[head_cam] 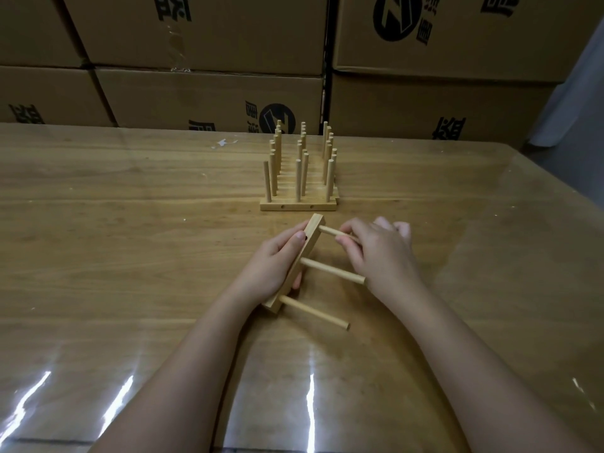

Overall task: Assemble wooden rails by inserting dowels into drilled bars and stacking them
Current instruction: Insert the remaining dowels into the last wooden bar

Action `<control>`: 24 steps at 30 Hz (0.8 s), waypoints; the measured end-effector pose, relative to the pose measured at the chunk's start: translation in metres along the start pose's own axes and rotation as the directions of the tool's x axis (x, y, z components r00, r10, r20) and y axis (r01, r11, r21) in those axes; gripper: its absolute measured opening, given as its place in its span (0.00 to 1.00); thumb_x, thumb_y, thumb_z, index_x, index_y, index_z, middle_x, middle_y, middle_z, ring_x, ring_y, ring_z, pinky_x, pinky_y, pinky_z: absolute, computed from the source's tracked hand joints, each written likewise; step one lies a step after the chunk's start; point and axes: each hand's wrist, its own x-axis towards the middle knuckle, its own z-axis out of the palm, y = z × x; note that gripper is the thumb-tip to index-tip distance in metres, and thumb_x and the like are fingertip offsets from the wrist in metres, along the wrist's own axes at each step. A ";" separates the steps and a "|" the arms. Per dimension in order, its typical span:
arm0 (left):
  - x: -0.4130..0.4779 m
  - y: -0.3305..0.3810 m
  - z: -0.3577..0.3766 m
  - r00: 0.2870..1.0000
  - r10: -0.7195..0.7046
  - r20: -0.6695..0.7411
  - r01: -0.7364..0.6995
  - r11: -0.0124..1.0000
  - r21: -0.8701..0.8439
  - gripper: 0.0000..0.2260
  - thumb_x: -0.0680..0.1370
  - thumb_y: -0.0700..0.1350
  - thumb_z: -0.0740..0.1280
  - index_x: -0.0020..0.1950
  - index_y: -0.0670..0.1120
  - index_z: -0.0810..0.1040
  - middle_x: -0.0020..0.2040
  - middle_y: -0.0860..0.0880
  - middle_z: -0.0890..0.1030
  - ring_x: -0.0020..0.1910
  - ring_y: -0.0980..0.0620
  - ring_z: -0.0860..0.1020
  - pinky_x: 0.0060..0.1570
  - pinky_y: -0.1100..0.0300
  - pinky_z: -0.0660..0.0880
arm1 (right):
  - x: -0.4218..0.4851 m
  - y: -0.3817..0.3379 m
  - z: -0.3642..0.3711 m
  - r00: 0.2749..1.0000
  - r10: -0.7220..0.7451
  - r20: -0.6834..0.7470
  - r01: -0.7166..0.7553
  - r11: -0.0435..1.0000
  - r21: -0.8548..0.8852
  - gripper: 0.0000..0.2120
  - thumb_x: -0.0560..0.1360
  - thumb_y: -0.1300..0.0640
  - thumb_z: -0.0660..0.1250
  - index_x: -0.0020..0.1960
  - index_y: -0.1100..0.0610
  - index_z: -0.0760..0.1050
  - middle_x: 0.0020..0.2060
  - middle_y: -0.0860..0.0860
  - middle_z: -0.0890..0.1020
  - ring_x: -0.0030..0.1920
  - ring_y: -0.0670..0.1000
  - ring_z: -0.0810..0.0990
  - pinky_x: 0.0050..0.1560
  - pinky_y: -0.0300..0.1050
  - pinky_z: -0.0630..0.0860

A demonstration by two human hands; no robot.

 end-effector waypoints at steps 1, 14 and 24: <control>0.000 0.001 -0.001 1.000 -0.002 0.002 0.002 1.000 -0.015 0.15 0.83 0.51 0.55 0.69 0.59 0.70 0.27 0.50 0.76 0.25 0.57 0.74 0.29 0.67 0.72 | -0.001 0.002 0.001 1.000 0.012 -0.016 -0.012 1.000 -0.014 0.08 0.76 0.49 0.64 0.49 0.51 0.79 0.42 0.47 0.79 0.45 0.50 0.70 0.45 0.42 0.50; -0.003 0.003 -0.005 0.999 -0.024 0.040 0.026 0.997 -0.066 0.12 0.82 0.53 0.54 0.62 0.66 0.70 0.30 0.49 0.77 0.26 0.57 0.75 0.29 0.67 0.73 | -0.005 0.000 -0.001 0.900 0.369 0.233 -0.332 0.232 0.914 0.03 0.74 0.63 0.67 0.44 0.55 0.76 0.36 0.51 0.84 0.36 0.44 0.80 0.36 0.33 0.74; -0.006 0.010 -0.006 0.998 -0.052 0.042 0.059 0.977 -0.203 0.14 0.83 0.48 0.54 0.67 0.56 0.71 0.33 0.40 0.74 0.23 0.56 0.73 0.25 0.65 0.72 | -0.008 -0.003 0.007 0.924 0.258 0.282 -0.360 0.343 0.867 0.07 0.75 0.63 0.66 0.48 0.52 0.78 0.37 0.48 0.85 0.35 0.42 0.79 0.39 0.32 0.74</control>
